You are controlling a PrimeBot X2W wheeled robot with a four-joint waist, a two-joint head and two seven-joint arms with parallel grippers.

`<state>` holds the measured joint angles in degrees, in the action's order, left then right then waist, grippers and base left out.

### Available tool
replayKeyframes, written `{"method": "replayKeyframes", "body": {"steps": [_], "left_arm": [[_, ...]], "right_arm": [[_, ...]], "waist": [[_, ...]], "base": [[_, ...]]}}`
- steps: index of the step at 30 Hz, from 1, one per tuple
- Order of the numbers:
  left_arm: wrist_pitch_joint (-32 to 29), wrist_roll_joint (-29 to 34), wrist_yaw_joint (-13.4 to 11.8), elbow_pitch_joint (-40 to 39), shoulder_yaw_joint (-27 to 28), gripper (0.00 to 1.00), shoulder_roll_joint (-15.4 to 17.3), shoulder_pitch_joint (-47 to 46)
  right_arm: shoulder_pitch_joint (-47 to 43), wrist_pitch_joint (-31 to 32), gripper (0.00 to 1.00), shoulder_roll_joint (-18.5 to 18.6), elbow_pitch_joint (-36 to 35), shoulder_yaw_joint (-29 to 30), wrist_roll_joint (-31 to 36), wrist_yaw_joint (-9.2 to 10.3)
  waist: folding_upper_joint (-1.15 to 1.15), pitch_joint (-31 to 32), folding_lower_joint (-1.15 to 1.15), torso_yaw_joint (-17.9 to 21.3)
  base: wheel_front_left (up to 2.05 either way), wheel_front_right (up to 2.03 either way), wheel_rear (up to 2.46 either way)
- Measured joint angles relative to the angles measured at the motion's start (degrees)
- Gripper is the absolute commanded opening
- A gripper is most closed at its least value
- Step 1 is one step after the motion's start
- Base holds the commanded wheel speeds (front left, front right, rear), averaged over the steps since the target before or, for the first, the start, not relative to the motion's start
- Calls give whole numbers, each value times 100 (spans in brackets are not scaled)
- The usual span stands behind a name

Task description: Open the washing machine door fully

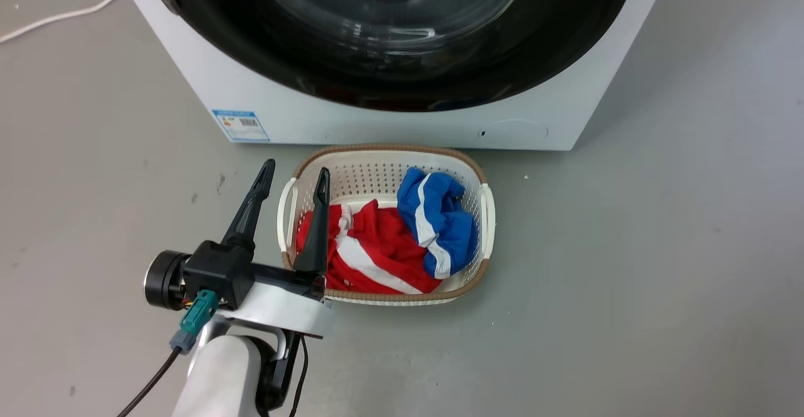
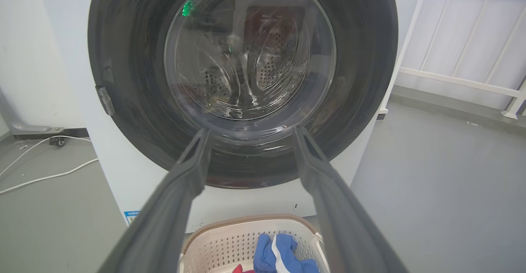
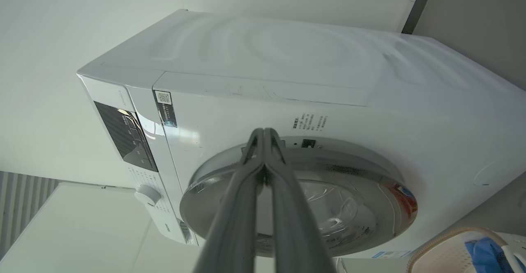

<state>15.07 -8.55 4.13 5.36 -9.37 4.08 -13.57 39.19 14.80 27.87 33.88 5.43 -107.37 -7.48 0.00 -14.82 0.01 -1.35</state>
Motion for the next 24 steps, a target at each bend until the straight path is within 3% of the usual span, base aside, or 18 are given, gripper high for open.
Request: {"method": "replayKeyframes", "body": {"steps": [5, 10, 24], "left_arm": [[0, 33, 16, -78, -22, 100, -40, -142], [0, 75, 20, -155, -46, 100, -63, -247], [0, 31, 31, -356, -98, 100, -102, -564]], "right_arm": [[1024, 664, 0, 435, 525, -764, 32, -1], [1965, 1128, 0, 569, 1046, -1512, 250, 0], [3848, 1273, 0, 87, 2022, -2603, 821, 0]], "waist": [[0, -263, 0, -105], [0, -519, 0, -183], [0, -1174, 0, -363]], "base": [[0, 0, 0], [0, 0, 0], [0, 0, 0]]}}
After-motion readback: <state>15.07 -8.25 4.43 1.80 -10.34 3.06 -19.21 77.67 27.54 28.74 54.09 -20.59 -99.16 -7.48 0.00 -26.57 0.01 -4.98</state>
